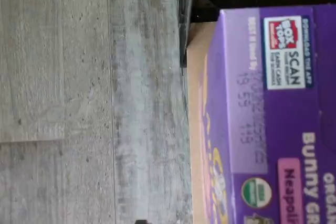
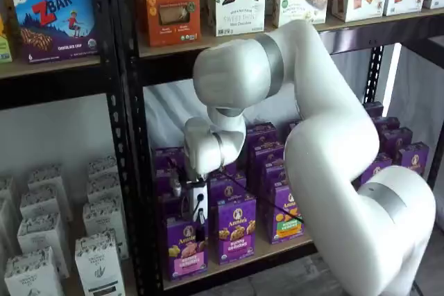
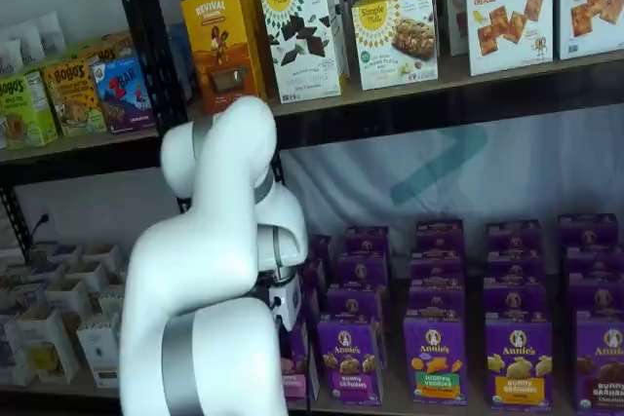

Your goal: Pick up the purple box with a pink patch in the middle, on the bottom shelf, the first box from the left

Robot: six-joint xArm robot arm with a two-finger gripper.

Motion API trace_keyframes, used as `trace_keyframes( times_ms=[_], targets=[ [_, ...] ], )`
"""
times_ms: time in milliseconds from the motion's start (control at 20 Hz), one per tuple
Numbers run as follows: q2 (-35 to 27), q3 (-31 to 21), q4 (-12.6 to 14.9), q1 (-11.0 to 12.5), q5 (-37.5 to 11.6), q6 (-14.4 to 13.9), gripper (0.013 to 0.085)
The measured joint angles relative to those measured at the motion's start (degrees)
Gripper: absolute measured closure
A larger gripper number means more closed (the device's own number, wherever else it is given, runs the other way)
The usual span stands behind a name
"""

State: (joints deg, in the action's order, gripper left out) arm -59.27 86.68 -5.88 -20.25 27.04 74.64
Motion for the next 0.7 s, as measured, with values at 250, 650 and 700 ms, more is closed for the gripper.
trace_keyframes(
  times_ms=[250, 650, 700],
  targets=[
    [-1.3, 0.8, -0.6, -0.2, -1.4, 0.4, 0.013],
    [-2.5, 2.0, -0.5, -0.3, -1.3, 0.2, 0.029],
    [-2.5, 2.1, -0.5, -0.3, -1.2, 0.1, 0.033]
  ],
)
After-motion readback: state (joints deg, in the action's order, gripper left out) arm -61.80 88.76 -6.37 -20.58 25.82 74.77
